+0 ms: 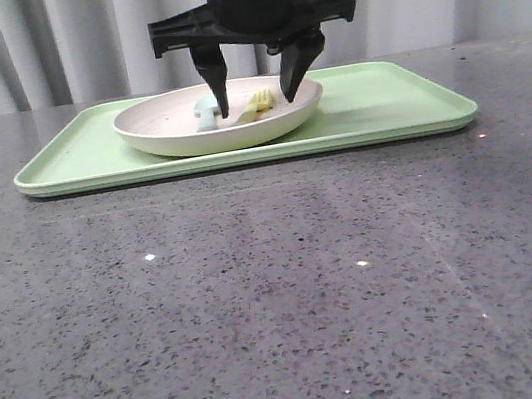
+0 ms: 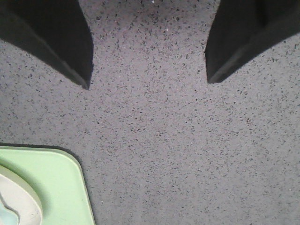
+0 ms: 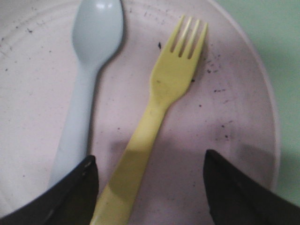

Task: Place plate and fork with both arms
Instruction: 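Lower the right gripper and grasp the yellow fork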

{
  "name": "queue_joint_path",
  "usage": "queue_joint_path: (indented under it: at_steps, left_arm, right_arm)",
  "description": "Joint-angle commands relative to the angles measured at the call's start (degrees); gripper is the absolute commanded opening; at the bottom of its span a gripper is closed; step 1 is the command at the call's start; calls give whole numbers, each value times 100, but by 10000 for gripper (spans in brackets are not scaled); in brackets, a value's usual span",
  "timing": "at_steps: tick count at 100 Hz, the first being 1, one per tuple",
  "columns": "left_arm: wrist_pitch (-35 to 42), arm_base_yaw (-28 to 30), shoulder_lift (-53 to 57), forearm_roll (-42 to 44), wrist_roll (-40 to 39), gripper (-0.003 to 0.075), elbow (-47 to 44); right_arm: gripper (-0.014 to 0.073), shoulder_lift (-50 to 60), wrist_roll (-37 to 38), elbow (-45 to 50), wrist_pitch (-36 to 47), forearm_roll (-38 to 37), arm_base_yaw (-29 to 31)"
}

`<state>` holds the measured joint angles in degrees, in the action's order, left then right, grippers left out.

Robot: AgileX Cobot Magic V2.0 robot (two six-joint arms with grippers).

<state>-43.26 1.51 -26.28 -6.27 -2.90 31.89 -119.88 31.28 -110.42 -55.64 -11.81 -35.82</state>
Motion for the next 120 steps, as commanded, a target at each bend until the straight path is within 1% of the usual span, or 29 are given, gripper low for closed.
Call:
queue_joint_path:
  at_steps: [1, 39, 44, 51, 68, 73, 89, 103, 110, 120]
  left_arm:
    - [358, 21, -27, -32, -42, 492, 157]
    - [358, 21, -27, -32, -42, 492, 157]
    - [358, 21, -27, -32, -42, 492, 157]
    - [358, 21, -27, -32, -42, 492, 157]
    - [358, 21, -27, -32, -42, 492, 157]
    - [358, 21, -27, -32, -42, 492, 157]
    - [358, 21, -27, -32, -42, 492, 157]
    - [358, 21, -27, -32, -42, 492, 157]
    - [358, 21, -27, -32, -42, 492, 157]
    - [358, 21, -27, -32, -42, 492, 157]
  right_arm:
    - [486, 265, 17, -199, 233, -92, 30]
    - [486, 135, 17, -199, 207, -29, 19]
    - [476, 135, 17, -199, 199, -29, 19]
    - [421, 135, 17, -199, 197, -22, 19]
    - [209, 135, 22, -199, 196, -17, 19]
    - [160, 135, 23, -199, 196, -15, 19]
    - [34, 135, 28, -199, 196, 40, 19]
    - [-39, 135, 28, -199, 191, 41, 19]
    - [-57, 142, 28, -199, 191, 41, 19]
    - [-60, 161, 28, -238, 166, 41, 19]
